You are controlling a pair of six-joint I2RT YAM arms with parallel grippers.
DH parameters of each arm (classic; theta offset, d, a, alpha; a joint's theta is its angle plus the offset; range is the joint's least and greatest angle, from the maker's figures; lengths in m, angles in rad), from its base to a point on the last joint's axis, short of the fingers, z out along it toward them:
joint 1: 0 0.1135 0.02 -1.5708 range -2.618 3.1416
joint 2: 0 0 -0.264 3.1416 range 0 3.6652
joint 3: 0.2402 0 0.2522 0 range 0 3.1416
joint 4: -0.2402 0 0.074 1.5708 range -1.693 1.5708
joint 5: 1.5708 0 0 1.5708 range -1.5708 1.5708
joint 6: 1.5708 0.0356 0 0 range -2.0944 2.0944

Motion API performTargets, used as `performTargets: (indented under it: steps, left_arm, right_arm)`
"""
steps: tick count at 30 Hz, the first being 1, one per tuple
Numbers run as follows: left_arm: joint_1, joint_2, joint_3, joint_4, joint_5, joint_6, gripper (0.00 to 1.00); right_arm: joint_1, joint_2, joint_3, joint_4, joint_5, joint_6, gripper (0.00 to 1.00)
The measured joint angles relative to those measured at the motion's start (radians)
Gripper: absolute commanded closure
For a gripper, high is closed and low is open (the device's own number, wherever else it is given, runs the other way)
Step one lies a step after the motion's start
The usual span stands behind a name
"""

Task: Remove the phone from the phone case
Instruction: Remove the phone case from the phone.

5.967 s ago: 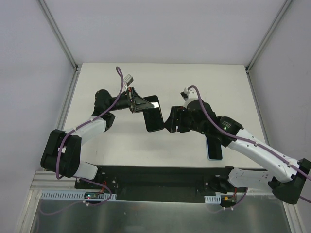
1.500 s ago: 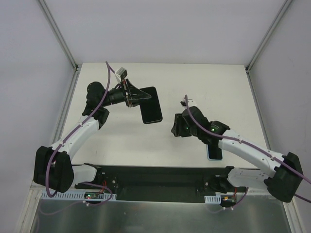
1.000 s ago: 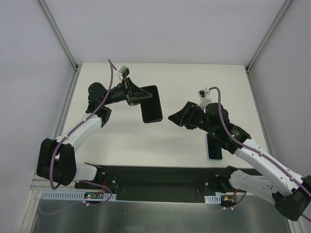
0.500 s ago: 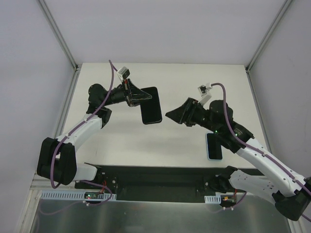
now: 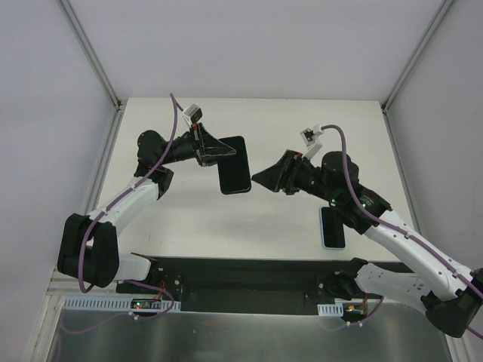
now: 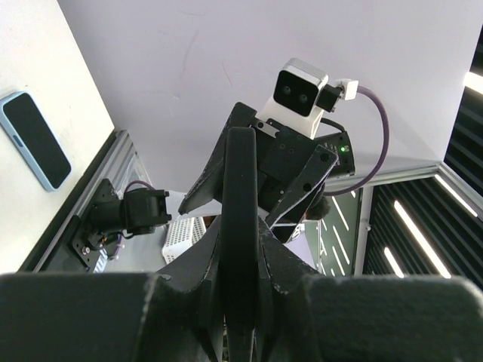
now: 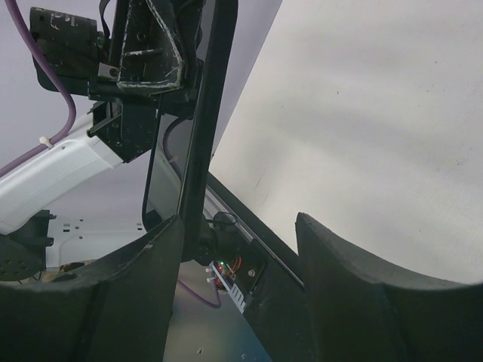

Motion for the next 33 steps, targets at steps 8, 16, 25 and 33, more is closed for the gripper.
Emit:
performTargets:
  steps: [8,16,25,33]
  left_arm:
    - [0.001,0.000,0.000,-0.002,0.007,0.013,1.00]
    - [0.002,0.000,0.000,-0.008,0.009,0.026,1.00]
    - [0.011,0.000,-0.004,-0.001,0.002,0.032,1.00]
    - [0.023,0.000,-0.006,0.002,-0.004,0.038,1.00]
  right_arm:
    - [0.014,0.026,0.000,0.001,-0.009,-0.006,0.36]
    - [0.034,0.048,0.028,-0.039,0.015,-0.033,0.37]
    - [0.065,0.102,0.045,-0.062,0.071,-0.050,0.38]
    - [0.065,0.117,-0.013,0.058,0.043,-0.011,0.37]
